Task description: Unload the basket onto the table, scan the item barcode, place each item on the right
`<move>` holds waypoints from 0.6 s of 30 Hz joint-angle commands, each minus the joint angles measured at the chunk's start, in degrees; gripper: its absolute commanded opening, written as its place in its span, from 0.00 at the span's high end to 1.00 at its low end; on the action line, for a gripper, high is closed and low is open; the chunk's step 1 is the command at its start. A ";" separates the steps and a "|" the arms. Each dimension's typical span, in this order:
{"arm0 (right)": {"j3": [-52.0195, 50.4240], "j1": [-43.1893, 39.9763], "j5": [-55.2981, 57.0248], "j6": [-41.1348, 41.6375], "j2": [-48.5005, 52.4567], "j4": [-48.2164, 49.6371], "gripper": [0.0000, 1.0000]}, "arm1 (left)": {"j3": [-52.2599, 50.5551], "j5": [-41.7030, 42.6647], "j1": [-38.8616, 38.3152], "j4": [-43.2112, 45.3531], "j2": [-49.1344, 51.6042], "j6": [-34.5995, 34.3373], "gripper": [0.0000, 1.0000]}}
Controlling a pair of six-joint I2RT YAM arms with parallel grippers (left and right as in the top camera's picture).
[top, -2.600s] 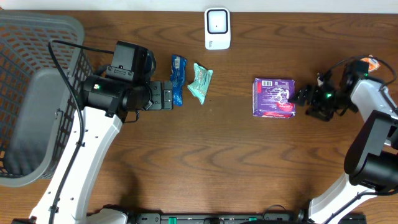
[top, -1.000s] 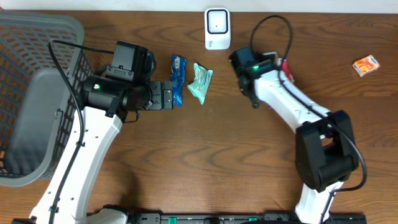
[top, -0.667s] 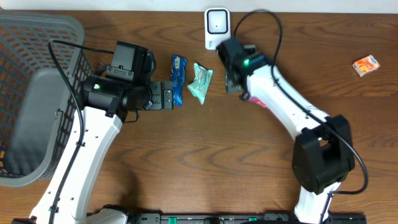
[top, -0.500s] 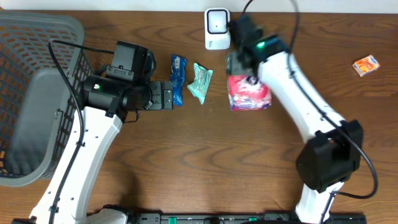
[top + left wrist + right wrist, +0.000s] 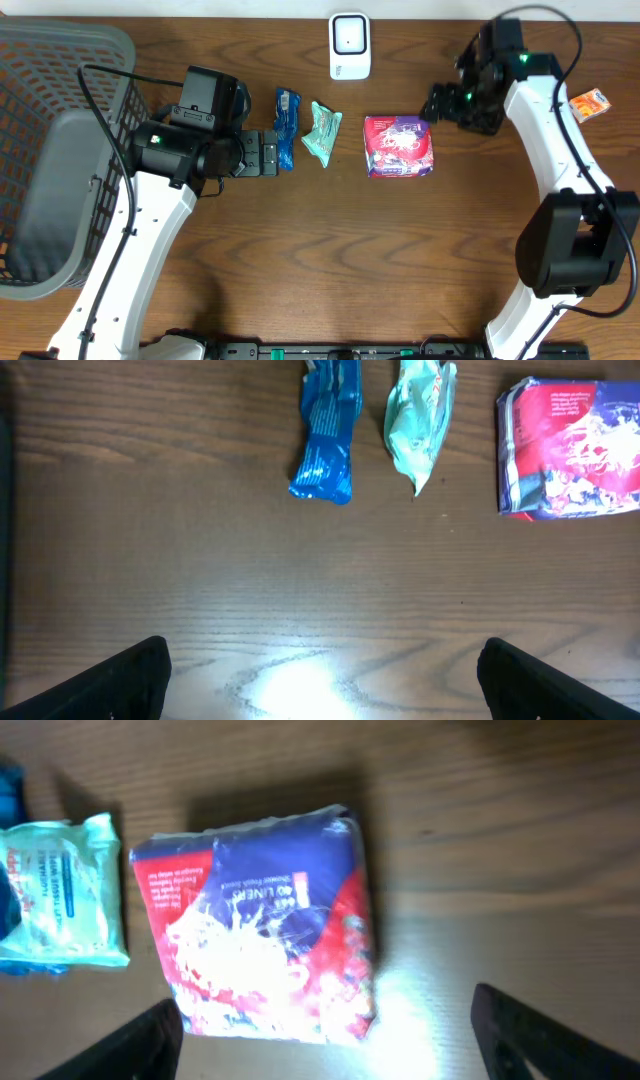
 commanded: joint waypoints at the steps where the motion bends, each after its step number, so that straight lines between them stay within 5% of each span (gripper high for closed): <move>1: -7.50 -0.81 -12.22 -3.50 1.25 4.31 0.15 | 0.15 -0.55 0.20 -0.22 0.09 0.81 0.02; 9: -23.71 -0.70 -12.50 2.12 1.25 20.11 0.31 | 0.13 -0.55 0.20 -0.22 0.09 0.81 0.02; 12: -27.87 -0.68 -12.66 3.43 1.25 26.14 0.54 | 0.15 -0.55 0.20 -0.22 0.09 0.81 0.02; 16: -28.70 -0.66 -18.97 3.80 1.25 29.70 0.98 | 0.15 -0.55 0.20 -0.22 0.09 0.81 0.02; 18: -27.85 -0.57 -23.69 5.20 1.18 31.80 0.99 | 0.15 -0.55 0.20 -0.22 0.09 0.81 0.02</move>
